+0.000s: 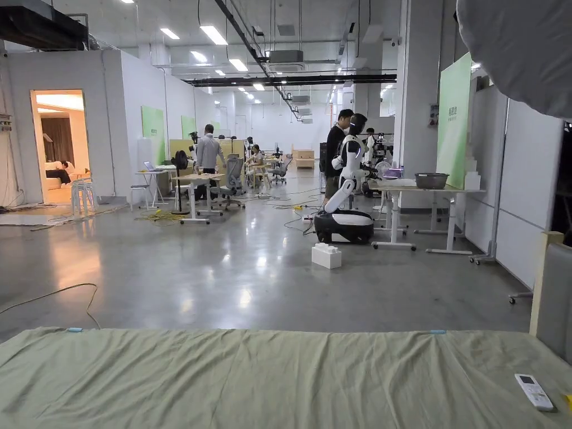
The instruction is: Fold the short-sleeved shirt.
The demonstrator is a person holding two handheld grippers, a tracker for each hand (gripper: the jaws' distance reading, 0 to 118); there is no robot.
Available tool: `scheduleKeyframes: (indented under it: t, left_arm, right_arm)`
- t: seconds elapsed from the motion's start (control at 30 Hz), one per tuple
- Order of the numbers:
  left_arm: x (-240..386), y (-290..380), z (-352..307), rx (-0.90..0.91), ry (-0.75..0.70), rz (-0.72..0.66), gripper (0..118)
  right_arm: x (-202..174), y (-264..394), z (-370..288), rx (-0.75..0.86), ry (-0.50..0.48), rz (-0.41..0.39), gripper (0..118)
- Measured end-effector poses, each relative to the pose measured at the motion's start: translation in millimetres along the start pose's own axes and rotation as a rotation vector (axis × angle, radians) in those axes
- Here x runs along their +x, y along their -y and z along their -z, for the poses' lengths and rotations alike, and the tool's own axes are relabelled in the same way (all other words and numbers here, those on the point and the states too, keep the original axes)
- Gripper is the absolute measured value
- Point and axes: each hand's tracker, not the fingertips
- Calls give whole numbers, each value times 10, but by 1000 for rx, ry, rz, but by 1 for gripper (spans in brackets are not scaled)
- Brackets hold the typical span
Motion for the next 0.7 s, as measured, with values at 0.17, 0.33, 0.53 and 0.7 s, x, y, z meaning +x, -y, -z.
scheduleKeyframes:
  t: [0.17, 0.33, 0.53, 0.7]
  left_arm:
    - [-41, -37, -40, 14, 4, -15, 118]
    - [-25, -50, -41, 8, -17, 12, 118]
    - [-4, -48, -15, -2, -11, 3, 118]
    - [18, -44, 5, -9, -10, 8, 118]
  right_arm:
    - [-12, -6, -1, 9, 16, -31, 118]
    - [-6, 6, -1, 16, 5, -22, 118]
    - [6, -4, 7, 14, -1, -31, 118]
    - [9, 6, 9, 10, 4, -34, 118]
